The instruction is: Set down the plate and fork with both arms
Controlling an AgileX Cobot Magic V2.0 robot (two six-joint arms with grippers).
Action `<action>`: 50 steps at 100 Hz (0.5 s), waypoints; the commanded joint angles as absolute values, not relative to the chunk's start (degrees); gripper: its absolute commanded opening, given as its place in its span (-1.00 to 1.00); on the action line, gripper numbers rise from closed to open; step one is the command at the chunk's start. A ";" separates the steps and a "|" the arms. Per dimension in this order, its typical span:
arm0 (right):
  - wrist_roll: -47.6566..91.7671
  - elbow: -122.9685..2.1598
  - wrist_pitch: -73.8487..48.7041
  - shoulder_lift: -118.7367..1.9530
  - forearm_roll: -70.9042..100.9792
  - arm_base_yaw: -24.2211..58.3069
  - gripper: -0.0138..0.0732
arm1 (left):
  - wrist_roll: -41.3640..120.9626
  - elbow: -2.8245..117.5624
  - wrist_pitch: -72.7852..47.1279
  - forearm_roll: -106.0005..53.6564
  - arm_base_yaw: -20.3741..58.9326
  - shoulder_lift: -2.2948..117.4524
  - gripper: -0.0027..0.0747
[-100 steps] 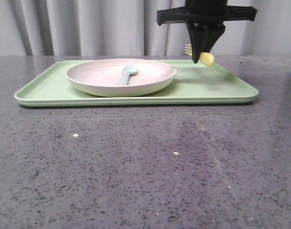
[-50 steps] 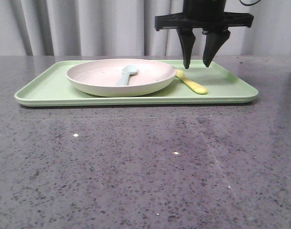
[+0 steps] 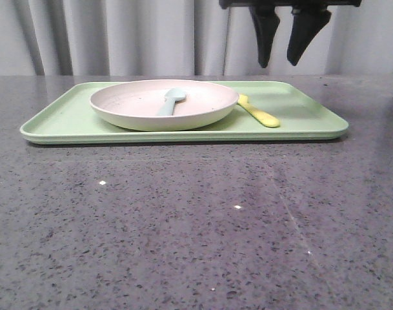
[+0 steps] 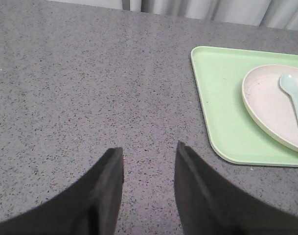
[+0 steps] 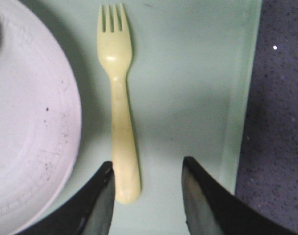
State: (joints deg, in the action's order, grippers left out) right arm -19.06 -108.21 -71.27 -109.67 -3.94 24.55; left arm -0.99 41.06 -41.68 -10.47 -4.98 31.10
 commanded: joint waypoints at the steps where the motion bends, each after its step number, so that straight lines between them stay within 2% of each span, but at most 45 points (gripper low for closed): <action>1: -18.49 -106.22 -73.50 -102.36 -4.49 24.53 0.10 | -1.22 42.58 -37.78 -11.41 -5.06 31.36 -0.29; 50: -18.54 -78.32 -55.19 -78.43 -4.55 24.53 0.10 | -1.22 42.58 -37.78 -11.41 -5.06 31.36 -0.29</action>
